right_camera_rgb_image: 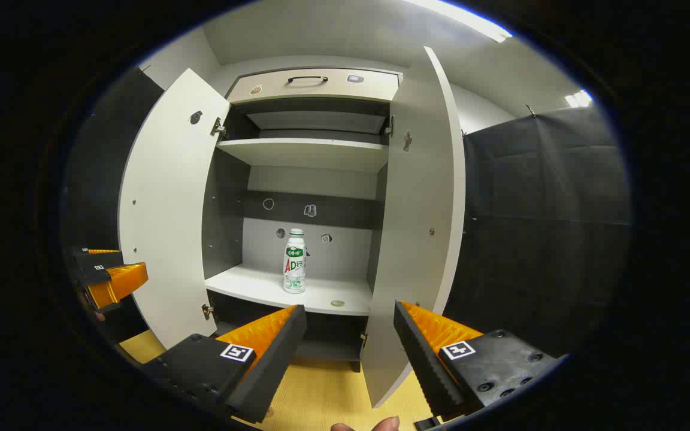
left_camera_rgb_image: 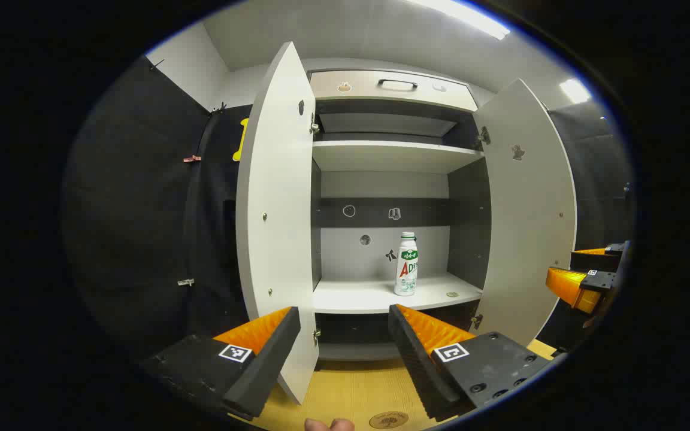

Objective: Grasp the bottle in the cabinet with the left hand and place it on the coaster, then close the right door with the right hand and the left door with the left hand.

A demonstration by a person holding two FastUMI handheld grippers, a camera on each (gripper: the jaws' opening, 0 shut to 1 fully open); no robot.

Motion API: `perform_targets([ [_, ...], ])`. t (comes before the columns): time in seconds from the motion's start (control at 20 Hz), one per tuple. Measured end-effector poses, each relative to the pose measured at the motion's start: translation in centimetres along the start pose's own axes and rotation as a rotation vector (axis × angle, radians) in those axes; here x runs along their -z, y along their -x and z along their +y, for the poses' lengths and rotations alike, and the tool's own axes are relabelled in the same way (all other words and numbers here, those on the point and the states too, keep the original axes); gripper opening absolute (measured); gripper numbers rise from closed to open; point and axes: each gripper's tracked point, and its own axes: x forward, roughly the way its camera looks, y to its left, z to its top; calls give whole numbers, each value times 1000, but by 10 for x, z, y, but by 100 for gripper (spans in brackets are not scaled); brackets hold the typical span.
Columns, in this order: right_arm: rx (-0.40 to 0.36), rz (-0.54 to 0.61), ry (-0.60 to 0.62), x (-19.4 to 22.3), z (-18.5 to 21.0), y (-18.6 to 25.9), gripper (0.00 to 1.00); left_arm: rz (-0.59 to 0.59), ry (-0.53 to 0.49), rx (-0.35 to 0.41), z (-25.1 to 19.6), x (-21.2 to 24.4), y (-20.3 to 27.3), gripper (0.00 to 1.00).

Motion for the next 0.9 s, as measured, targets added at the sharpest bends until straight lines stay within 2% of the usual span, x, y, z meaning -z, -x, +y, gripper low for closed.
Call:
perform_targets([
  [0.9,8,-1,4,1,1,-5,98,-6,-3,15,-7,-1,-10,95],
])
